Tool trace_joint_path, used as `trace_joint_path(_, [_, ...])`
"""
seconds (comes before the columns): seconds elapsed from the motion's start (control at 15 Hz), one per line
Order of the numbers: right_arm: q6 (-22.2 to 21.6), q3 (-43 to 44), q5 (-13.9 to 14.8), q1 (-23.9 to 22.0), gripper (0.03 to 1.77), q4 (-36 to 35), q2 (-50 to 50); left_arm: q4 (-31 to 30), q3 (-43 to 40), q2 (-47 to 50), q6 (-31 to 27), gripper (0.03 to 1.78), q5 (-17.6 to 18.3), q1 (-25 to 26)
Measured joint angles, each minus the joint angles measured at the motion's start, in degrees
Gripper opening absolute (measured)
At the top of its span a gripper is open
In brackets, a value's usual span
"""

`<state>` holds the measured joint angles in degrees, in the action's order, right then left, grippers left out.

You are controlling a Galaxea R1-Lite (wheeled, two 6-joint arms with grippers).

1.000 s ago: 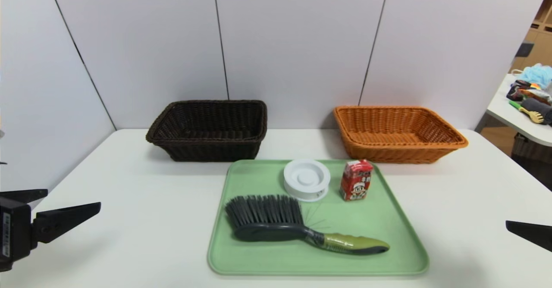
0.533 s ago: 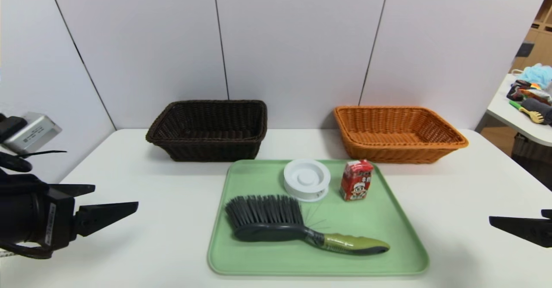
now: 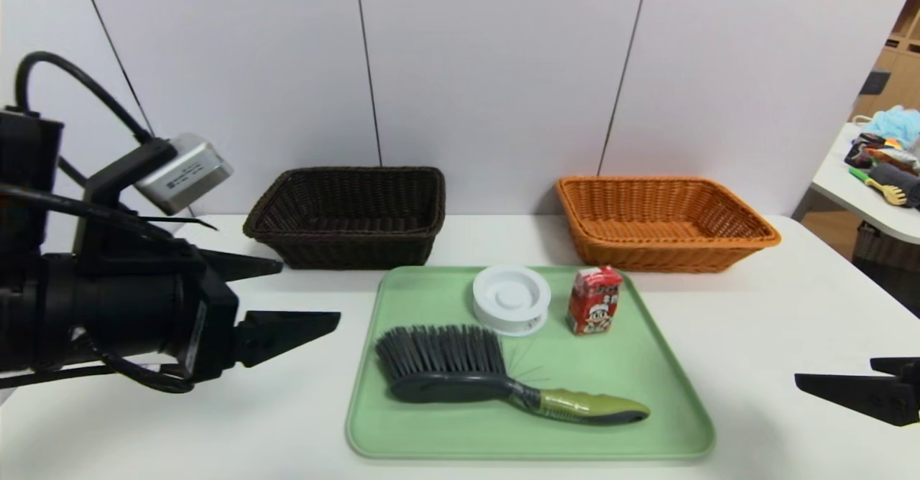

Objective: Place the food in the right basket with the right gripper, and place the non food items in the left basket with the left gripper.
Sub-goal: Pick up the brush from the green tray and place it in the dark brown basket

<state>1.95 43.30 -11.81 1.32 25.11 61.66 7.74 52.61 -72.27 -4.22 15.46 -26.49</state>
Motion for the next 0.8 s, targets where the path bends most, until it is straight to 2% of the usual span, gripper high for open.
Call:
trace_joint_path(0.27, [0.00, -0.50, -1.11, 0.35, 1.70, -0.32, 0.74, -0.33, 4.60, -7.83, -6.11, 1.69, 1.02, -7.63])
trace_joint_path(0.4, [-0.13, -0.91, -2.29, 0.39, 1.70, -0.45, 1.01, -0.35, 7.33, -12.11, -9.25, 1.69, 3.43, -9.53])
trace_joint_path(0.67, [-0.46, -1.35, -2.29, 0.41, 1.70, -0.50, 1.60, -0.17, 13.35, -19.74, -14.43, 1.69, 9.42, -11.82])
trace_joint_path(0.8, [-0.50, -1.68, -2.27, 0.41, 1.70, -0.61, 2.21, -0.04, 15.85, -23.41, -17.88, 1.69, 10.45, -13.20])
